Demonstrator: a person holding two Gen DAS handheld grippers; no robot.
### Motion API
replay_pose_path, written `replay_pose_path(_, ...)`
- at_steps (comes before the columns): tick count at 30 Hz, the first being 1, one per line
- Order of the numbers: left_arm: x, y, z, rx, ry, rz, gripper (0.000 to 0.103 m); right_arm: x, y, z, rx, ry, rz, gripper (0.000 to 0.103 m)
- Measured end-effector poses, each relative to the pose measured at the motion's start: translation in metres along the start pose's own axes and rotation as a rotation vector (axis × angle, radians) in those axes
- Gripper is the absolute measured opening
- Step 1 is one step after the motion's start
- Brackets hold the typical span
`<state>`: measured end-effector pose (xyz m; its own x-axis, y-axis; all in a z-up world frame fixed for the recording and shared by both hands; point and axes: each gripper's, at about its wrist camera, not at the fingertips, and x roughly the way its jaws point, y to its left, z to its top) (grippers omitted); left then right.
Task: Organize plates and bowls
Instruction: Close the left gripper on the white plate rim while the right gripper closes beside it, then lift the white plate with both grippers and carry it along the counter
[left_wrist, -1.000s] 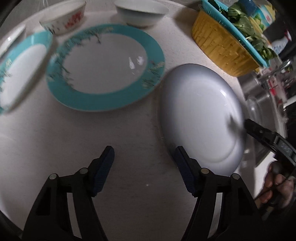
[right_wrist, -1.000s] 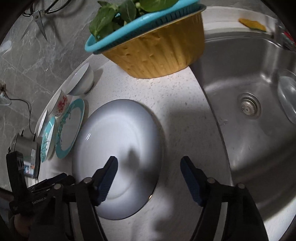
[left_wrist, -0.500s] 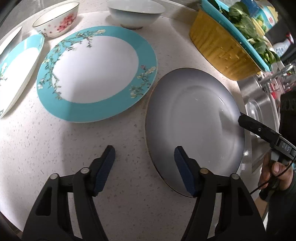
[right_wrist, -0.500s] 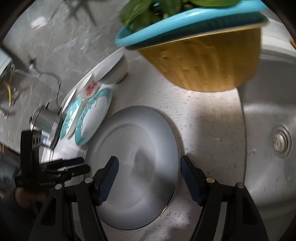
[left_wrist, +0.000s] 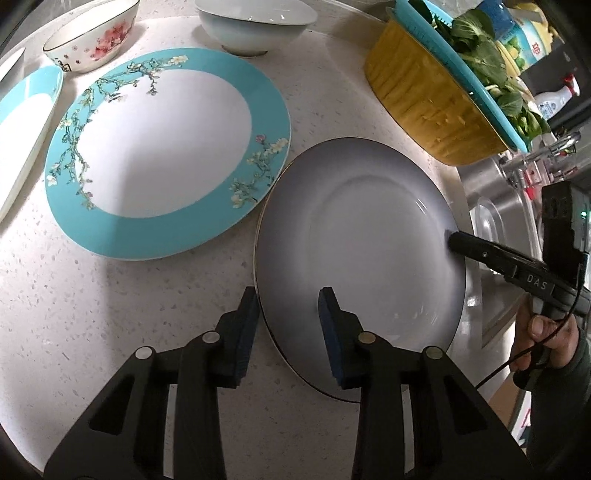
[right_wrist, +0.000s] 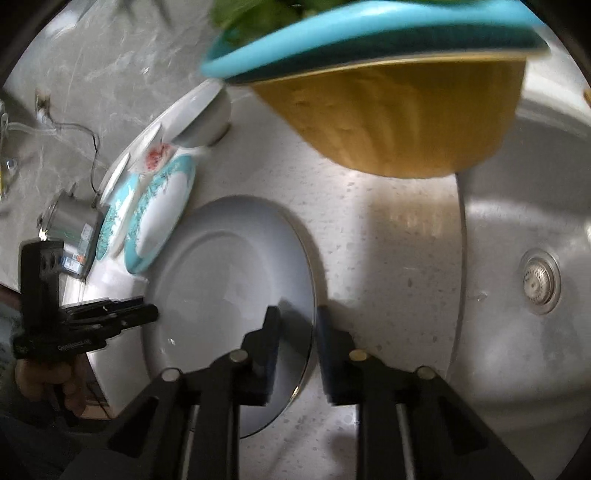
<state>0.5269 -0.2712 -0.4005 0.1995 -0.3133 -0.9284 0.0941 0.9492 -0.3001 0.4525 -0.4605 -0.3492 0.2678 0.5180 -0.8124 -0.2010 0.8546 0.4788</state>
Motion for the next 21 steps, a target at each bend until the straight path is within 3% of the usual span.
replay_pose_path(7,-0.013,0.020,-0.005,-0.029,-0.014,0.011,0.026,-0.001,0.003,0.002,-0.013,0.033,-0.018,0.021)
replay_pose_path(21,-0.018,0.022,-0.016,-0.026,-0.042,0.024,0.024,-0.001,0.012,-0.007,-0.034,0.024,-0.059,0.021)
